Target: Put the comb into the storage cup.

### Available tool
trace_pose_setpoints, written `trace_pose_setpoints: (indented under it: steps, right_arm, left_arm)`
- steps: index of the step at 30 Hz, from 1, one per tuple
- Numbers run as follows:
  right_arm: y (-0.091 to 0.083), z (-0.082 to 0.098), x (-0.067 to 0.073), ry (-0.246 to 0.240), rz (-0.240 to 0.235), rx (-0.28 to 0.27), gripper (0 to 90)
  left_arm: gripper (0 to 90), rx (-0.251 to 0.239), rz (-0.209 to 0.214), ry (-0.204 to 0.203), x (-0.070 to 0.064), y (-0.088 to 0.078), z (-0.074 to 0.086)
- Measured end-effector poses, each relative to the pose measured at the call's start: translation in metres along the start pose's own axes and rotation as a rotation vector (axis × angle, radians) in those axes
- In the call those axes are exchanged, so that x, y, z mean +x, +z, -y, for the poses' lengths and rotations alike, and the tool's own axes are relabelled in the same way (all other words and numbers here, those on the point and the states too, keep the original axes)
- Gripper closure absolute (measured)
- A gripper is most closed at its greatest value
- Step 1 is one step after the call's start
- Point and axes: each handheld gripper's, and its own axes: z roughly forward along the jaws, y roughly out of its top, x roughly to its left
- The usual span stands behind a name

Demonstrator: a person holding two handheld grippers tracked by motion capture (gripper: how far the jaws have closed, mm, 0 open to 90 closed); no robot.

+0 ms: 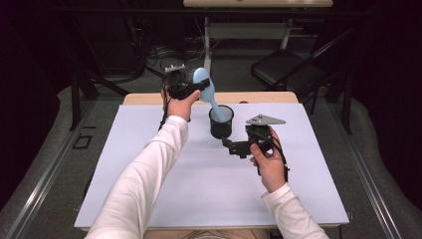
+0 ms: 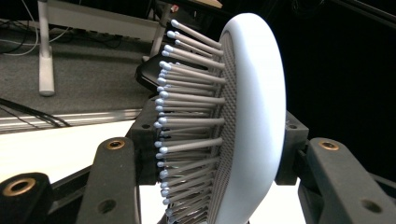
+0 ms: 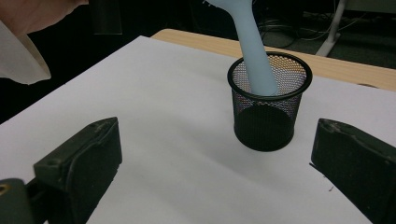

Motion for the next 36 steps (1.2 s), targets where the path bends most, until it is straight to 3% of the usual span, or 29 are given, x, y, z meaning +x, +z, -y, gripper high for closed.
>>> trace_pose_setpoints:
  steps: [18, 31, 36]
  right_arm:
    - [-0.001, 0.001, 0.002, -0.008, -0.001, 0.001, 1.5]
    - [0.000, 0.001, 0.002, -0.008, 0.001, 0.006, 1.5]
    - [0.000, 0.001, 0.002, -0.013, 0.002, 0.008, 1.5]
  left_arm:
    - [49.1, 0.019, 0.002, 0.043, -0.003, 0.011, 0.010]
    - [49.1, 0.049, -0.016, 0.118, -0.005, 0.019, 0.017]
    - [49.1, 0.055, -0.019, 0.120, -0.006, 0.022, 0.020]
